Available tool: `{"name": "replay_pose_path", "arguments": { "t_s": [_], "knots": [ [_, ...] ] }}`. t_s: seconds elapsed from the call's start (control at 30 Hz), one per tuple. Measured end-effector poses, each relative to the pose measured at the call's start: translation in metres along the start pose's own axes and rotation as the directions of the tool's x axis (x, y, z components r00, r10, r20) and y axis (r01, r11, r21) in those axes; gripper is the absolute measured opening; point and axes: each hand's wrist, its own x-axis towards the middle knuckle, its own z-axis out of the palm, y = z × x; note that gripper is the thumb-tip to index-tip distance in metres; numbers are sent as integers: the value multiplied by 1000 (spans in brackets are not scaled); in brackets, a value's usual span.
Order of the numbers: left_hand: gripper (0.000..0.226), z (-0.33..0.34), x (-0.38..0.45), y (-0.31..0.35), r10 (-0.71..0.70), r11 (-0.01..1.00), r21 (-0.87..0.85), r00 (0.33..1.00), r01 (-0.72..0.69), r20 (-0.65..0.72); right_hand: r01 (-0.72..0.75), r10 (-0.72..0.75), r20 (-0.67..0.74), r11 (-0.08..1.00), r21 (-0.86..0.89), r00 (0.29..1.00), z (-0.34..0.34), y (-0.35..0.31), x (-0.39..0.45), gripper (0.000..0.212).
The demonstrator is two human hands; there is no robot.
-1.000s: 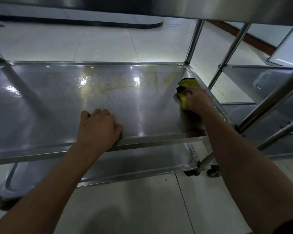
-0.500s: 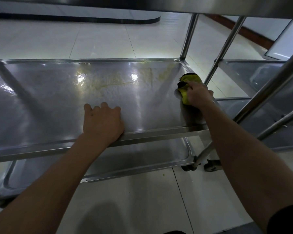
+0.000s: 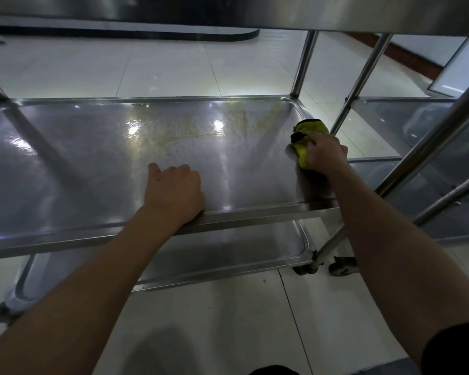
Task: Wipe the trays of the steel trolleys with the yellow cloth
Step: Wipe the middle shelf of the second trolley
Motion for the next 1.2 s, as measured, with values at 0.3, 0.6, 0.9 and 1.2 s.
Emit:
{"name": "replay_pose_path", "arguments": {
  "t_s": [0.3,0.6,0.9,1.2],
  "knots": [
    [23,8,-8,-12,40,998,-40,999,-40,-2,81,-78,60,996,-48,995,7,-34,-24,48],
    [26,11,-19,-35,113,975,-190,994,-113,-7,257,-257,125,966,17,958,45,-148,-85,46],
    [24,17,-84,-112,-8,976,-215,986,-29,-169,325,-321,147,946,0,936,65,-204,-125,44],
    [34,12,-135,-166,0,953,-299,990,-43,-144,342,-340,81,940,-10,937,71,-218,-151,43]
  ]
}}
